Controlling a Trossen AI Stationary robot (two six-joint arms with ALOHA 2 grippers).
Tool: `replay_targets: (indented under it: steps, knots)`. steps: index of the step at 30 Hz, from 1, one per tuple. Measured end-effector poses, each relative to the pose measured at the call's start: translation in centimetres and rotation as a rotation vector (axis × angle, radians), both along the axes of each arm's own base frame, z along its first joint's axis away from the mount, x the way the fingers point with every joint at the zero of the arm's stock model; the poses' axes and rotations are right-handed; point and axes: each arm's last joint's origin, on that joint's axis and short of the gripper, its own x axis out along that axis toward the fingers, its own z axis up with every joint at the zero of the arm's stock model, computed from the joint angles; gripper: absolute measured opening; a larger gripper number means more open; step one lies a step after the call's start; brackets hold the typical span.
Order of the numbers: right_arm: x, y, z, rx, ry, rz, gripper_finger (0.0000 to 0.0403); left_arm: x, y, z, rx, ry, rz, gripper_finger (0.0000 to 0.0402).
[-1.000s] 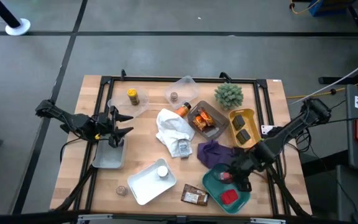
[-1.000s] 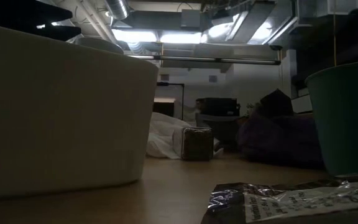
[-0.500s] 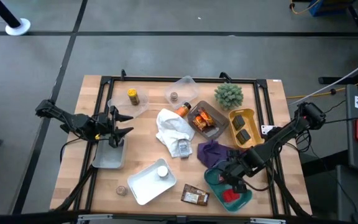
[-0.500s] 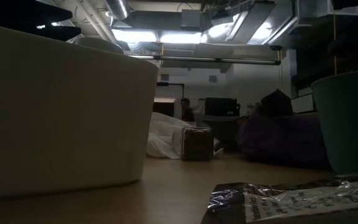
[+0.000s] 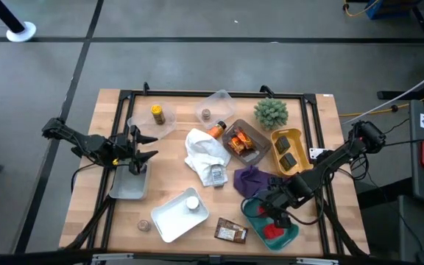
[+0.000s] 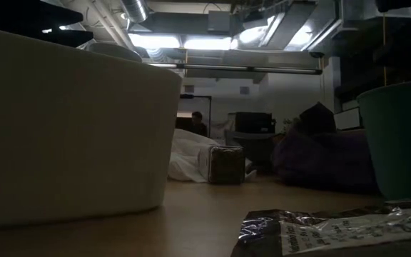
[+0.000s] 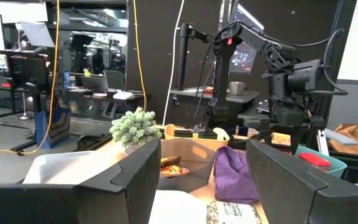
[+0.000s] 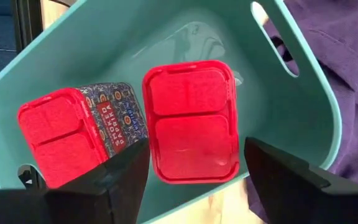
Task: Sort spices by type
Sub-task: Put the red spice can into the green bin, then put the brown spice bottle into the right transparent bin
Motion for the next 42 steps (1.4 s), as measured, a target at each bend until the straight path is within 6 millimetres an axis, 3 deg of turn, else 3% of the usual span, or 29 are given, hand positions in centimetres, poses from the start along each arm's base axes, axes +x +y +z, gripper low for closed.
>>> replay_targets:
  steps: [14,22,27,33,42]
  knots:
    - [-0.3,0.2,0.0,0.08,0.07,0.033,0.0262,0.1,0.0,1.1,-0.027,-0.036,-0.002,0.0224]
    - [-0.1,-0.4,0.1,0.08,0.078,0.012,0.0262,1.7,-0.8,1.5,0.004,-0.018,-0.001,0.0224]
    - [0.1,-1.0,1.4,0.047,0.104,-0.013,0.0262,2.7,-1.3,3.3,-0.01,0.006,-0.012,0.0224]
    - [0.0,-1.2,3.1,-0.026,0.09,-0.019,0.0262,3.8,-2.2,5.8,-0.023,0.192,-0.067,0.0224]
    - [0.2,-1.2,4.4,-0.068,0.05,0.021,0.0262,4.7,-4.3,9.7,-0.258,0.516,-0.274,0.0224]
